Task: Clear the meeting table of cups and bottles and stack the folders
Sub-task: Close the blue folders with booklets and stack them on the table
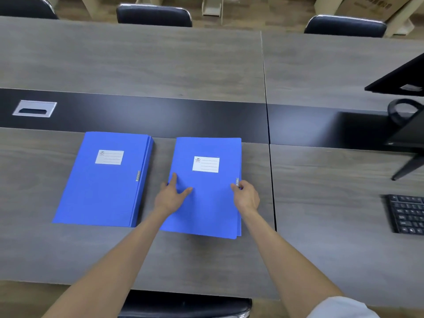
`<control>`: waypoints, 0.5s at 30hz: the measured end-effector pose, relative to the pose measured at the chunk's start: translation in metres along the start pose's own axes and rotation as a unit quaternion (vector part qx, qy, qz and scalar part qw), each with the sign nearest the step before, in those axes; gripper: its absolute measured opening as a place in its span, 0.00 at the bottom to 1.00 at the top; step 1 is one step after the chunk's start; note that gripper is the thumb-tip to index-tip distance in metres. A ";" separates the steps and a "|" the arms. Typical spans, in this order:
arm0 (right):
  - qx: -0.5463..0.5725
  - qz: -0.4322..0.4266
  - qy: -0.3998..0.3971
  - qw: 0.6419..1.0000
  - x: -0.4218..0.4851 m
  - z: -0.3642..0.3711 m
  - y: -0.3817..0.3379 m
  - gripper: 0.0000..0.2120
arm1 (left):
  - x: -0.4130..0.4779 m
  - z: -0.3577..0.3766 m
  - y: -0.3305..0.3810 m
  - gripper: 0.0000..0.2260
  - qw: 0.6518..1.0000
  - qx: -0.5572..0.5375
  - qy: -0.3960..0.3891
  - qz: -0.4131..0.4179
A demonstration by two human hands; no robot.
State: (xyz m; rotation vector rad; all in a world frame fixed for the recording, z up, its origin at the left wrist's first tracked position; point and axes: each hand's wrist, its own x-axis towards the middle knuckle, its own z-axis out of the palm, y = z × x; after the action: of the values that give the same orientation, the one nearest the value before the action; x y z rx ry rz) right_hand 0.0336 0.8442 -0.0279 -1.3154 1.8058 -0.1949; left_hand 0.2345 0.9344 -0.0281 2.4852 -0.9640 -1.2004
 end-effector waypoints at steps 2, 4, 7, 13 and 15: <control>-0.021 0.018 0.016 0.999 0.000 0.001 0.002 0.23 | 0.001 0.005 0.003 0.40 0.999 0.043 0.014 -0.012; -0.028 0.031 0.023 0.999 0.000 0.000 0.004 0.25 | 0.002 0.009 0.005 0.41 0.996 0.078 0.018 -0.025; -0.028 0.044 0.025 0.998 0.005 0.002 0.006 0.26 | 0.004 0.013 0.004 0.41 0.994 0.107 0.021 -0.032; -0.020 0.059 0.029 0.998 0.009 0.009 0.009 0.15 | 0.012 0.017 -0.005 0.47 0.997 0.063 0.048 -0.024; -0.002 0.065 0.007 0.998 0.011 0.007 0.013 0.19 | 0.020 0.010 -0.016 0.56 0.997 -0.045 0.033 -0.053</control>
State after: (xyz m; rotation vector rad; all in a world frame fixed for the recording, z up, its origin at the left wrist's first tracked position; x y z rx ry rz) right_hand 0.0284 0.8432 -0.0455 -1.1981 1.8975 -0.1308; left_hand 0.2432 0.9341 -0.0541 2.5155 -0.7531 -1.1561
